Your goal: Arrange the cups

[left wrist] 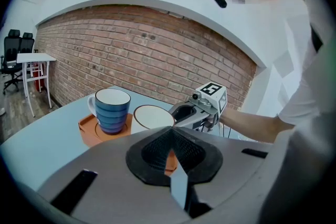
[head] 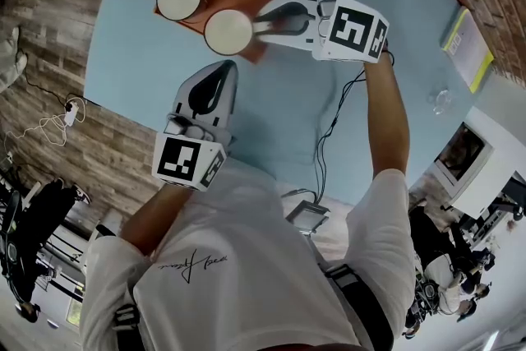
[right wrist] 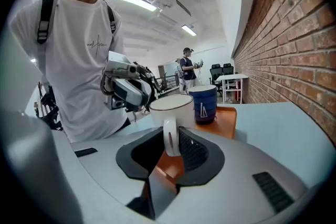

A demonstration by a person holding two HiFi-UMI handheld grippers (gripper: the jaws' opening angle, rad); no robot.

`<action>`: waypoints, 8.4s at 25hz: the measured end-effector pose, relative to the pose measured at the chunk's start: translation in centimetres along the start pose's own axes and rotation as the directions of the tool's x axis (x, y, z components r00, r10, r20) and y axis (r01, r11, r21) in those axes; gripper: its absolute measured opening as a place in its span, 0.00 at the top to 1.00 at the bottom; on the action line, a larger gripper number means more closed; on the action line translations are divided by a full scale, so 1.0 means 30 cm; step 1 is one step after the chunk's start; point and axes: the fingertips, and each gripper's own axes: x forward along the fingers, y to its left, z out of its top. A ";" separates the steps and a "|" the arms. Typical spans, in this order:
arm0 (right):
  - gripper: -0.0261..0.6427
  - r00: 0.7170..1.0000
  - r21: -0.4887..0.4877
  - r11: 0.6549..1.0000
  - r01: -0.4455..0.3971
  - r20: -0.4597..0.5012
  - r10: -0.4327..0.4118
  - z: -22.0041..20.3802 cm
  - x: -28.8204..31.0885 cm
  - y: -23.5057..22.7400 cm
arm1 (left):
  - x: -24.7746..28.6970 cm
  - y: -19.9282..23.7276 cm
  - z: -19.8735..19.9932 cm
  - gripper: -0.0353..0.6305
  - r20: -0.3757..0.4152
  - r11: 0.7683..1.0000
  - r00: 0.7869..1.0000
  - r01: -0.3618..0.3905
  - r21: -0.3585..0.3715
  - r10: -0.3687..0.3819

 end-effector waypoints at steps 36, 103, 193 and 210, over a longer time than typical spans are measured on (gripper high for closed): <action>0.86 0.801 0.192 0.806 0.560 0.123 -0.586 0.078 -0.103 0.115 | -0.098 0.012 0.086 0.94 0.082 0.992 0.995 0.044 0.118 -0.054; 0.86 -0.335 0.500 -0.432 0.751 -0.276 -0.901 0.137 0.048 0.128 | -0.281 0.308 0.208 0.94 0.091 0.907 0.905 0.405 0.113 -0.415; 0.93 -0.383 0.415 -0.455 0.788 -0.248 -0.890 0.314 0.064 0.158 | -0.218 0.391 0.209 0.93 0.064 0.892 0.896 0.427 0.151 -0.440; 0.93 -0.100 0.442 -0.127 0.888 -0.083 -0.992 0.523 0.251 0.037 | -0.100 0.499 0.239 0.93 -0.039 0.709 0.765 0.614 0.346 -0.643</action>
